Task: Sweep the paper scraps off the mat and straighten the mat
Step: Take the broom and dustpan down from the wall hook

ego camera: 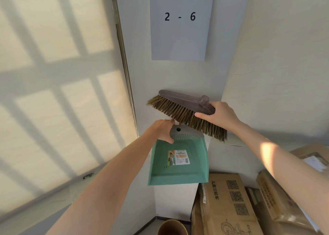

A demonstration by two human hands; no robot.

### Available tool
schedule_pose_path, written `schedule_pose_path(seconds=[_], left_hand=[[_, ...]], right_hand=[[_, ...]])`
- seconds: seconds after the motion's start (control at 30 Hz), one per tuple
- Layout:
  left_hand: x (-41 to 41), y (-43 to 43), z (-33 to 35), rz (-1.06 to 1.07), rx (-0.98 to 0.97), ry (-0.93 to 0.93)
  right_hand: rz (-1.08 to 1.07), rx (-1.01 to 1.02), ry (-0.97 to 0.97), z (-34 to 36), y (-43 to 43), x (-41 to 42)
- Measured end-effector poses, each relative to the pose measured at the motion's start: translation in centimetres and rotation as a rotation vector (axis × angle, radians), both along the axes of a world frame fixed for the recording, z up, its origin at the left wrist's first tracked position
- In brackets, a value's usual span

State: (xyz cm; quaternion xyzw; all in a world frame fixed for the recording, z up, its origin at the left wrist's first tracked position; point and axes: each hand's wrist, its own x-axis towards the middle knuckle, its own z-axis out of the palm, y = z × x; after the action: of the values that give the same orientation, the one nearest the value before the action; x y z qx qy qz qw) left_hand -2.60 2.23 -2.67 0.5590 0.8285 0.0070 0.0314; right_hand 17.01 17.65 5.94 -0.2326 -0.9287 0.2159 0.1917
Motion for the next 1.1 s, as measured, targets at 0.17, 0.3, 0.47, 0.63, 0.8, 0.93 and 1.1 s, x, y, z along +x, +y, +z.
schedule_pose_path(seconds=[0.17,0.3,0.47,0.63,0.8,0.93,1.1], left_hand=[[-0.3,-1.8,-0.7,0.118,-0.041,-0.17],[-0.2,-6.6,-2.7,0.291,-0.005,-0.364],[3.3,-17.8,-7.6,0.596,0.266,-0.713],[11.8,-29.5,-12.6,1.065,0.569,-0.845],[22.3,-37.6,-15.1,1.471,0.949,-0.832],[30.1,-44.4,-16.5,1.756,1.05,-0.721],[39.3,-52.1,-16.4,2.022,1.063,-0.56]], right_hand=[[-0.031,0.038,0.06,-0.1,-1.5,0.9],[0.023,0.015,0.119,-0.3,-3.4,1.2],[0.122,-0.072,0.176,-2.4,-7.5,0.8],[0.236,-0.17,0.205,-6.3,-12.9,1.4],[0.418,-0.235,0.067,-12.0,-20.2,3.1],[0.534,-0.265,-0.056,-15.4,-27.9,5.5],[0.671,-0.255,-0.19,-18.7,-37.8,9.4]])
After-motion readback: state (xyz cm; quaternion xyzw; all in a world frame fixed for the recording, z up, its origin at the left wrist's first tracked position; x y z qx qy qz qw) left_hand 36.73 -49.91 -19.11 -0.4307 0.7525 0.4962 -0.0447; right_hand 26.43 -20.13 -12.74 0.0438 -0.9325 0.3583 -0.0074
